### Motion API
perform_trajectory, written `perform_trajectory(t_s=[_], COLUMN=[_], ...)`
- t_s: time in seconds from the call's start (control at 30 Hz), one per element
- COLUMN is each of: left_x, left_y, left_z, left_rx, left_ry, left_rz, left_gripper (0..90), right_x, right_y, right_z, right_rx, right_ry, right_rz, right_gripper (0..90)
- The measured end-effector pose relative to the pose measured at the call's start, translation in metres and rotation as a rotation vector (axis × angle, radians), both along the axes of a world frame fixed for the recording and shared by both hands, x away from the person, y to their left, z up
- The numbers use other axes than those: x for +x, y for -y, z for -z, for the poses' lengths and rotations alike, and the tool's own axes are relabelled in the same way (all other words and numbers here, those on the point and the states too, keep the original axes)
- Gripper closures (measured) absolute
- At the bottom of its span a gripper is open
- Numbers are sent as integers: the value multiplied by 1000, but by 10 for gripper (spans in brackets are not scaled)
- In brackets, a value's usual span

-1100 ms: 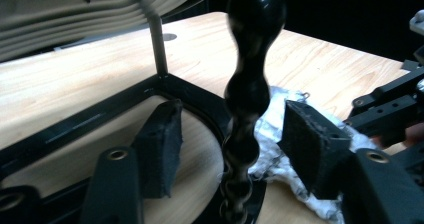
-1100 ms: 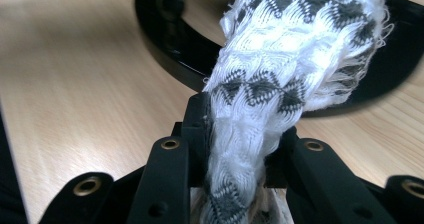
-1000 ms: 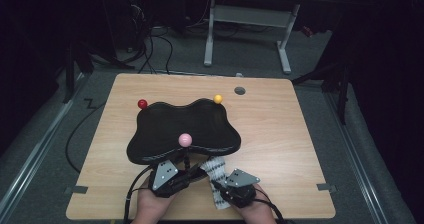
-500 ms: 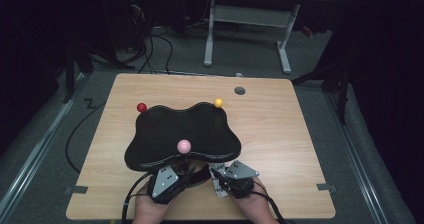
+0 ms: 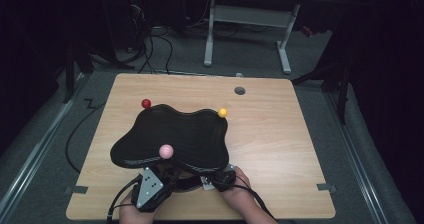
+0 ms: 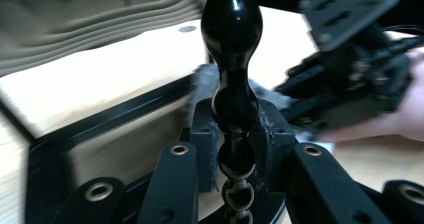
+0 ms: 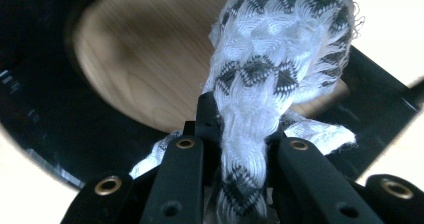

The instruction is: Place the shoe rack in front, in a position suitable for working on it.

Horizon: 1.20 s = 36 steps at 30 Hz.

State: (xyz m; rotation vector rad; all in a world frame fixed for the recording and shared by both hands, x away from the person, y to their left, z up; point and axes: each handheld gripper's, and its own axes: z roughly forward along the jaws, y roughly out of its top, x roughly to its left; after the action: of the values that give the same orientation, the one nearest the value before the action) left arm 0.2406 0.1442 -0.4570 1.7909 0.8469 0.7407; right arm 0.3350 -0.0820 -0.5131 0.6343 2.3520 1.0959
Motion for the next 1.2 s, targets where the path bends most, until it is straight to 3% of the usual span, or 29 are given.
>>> perform_trajectory(t_s=[0.03,0.1,0.13,0.23,0.37,0.4,0.47,0.53,0.7,0.87,1.03,1.2], left_x=[2,5,7,13,22,23,24,24,24,24,25,26], left_y=[-3,-7,-9,-11,-11,-11,-10,-8,-2,-1,-1,-3], left_z=[0,1,1,3,4,4,4,4,4,1,-4,-9], left_rx=[-2,-8,-10,-11,-12,-13,-13,-17,-10,-31,-41,-52], left_ry=[0,4,6,17,26,22,21,18,24,-3,-9,-4], left_rz=[-9,-27,-35,-56,-53,-46,-42,-38,-14,10,14,4], left_gripper=[736,739,741,742,745,745,745,745,743,678,618,685], right_x=[-4,-3,-7,-7,-9,-11,-14,-24,-41,-43,-47,-53], right_y=[-1,0,0,1,4,5,7,3,-15,-12,-1,4], right_z=[-1,-1,-1,0,-1,-2,-6,-9,-7,-10,-17,-16], right_rx=[15,8,12,10,33,61,143,169,152,164,184,173], right_ry=[-37,-15,-39,-1,-13,-71,-92,-85,-90,-83,-66,-40], right_rz=[16,-7,16,-2,11,35,18,-12,-83,-53,-31,-25], right_gripper=[796,797,797,797,791,787,779,767,708,571,542,543])
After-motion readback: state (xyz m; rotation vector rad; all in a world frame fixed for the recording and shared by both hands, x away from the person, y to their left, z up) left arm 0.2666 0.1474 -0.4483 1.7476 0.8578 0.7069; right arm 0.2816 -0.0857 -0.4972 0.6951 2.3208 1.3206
